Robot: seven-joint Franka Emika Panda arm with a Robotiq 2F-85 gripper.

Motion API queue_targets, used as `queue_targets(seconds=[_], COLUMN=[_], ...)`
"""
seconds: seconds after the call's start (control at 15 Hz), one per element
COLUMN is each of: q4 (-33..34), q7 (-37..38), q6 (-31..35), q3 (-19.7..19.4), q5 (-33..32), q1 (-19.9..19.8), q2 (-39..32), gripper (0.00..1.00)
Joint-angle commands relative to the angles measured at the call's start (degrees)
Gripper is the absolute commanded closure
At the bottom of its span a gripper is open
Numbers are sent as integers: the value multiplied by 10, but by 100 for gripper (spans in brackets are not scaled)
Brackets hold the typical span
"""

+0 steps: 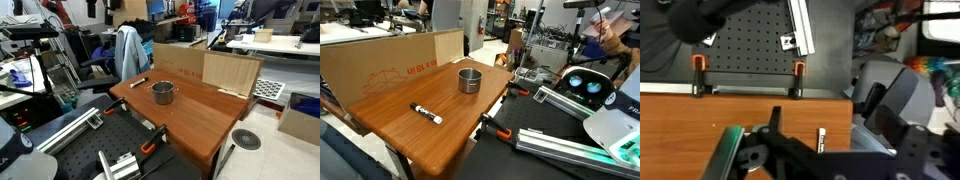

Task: Get the marker from the table and place it in the silver pot

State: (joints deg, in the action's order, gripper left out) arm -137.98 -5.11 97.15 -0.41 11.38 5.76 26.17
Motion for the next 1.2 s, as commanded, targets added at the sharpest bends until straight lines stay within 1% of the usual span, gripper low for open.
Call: queue_targets(seconds=[0.0,0.4,0.6,0.73,1.13], q4=[2,3,5,1,-8], q7=[-3,-3,19,38,106], q6=[-1,-1,11,34,193], q3=[7,7,22,35,73], q5=[3,3,-5,-4,5], q1=[-9,-9,-8,-6,5], q2=[0,0,-35,-66,-183], gripper=[0,0,0,0,0])
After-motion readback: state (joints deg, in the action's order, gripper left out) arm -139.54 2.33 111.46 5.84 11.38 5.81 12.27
